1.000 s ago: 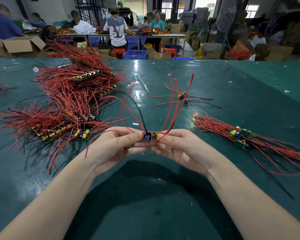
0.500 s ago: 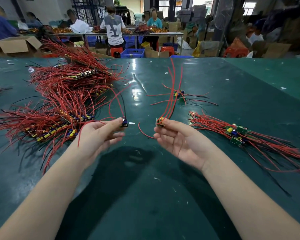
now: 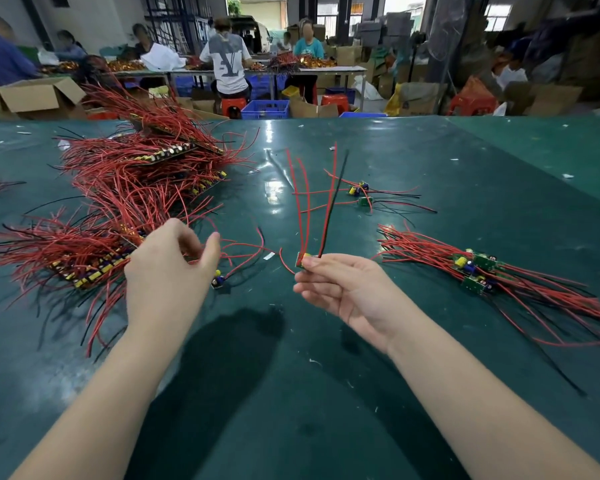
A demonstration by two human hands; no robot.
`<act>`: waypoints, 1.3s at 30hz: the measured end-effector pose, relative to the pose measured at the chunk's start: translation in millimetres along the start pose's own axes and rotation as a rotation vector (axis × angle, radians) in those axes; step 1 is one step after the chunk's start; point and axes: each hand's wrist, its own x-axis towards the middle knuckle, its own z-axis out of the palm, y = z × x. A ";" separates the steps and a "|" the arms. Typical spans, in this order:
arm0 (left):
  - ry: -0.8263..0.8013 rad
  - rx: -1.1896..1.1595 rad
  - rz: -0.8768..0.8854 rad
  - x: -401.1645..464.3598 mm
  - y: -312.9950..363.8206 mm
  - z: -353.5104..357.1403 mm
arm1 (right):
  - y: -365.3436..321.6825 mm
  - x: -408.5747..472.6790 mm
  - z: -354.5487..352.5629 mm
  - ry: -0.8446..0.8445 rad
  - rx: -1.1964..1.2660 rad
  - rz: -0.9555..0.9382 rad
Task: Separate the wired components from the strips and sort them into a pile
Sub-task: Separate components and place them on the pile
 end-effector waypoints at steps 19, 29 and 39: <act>-0.400 -0.551 0.140 -28.5 34.7 9.1 | 16.5 -5.4 15.8 0.047 -0.281 -0.105; -0.726 -1.120 -0.535 -18.9 31.6 6.0 | 9.4 -9.6 10.7 -0.113 -0.124 0.004; -0.641 -1.189 -0.547 -23.2 32.8 10.0 | 14.2 -2.4 9.7 0.056 -0.158 -0.131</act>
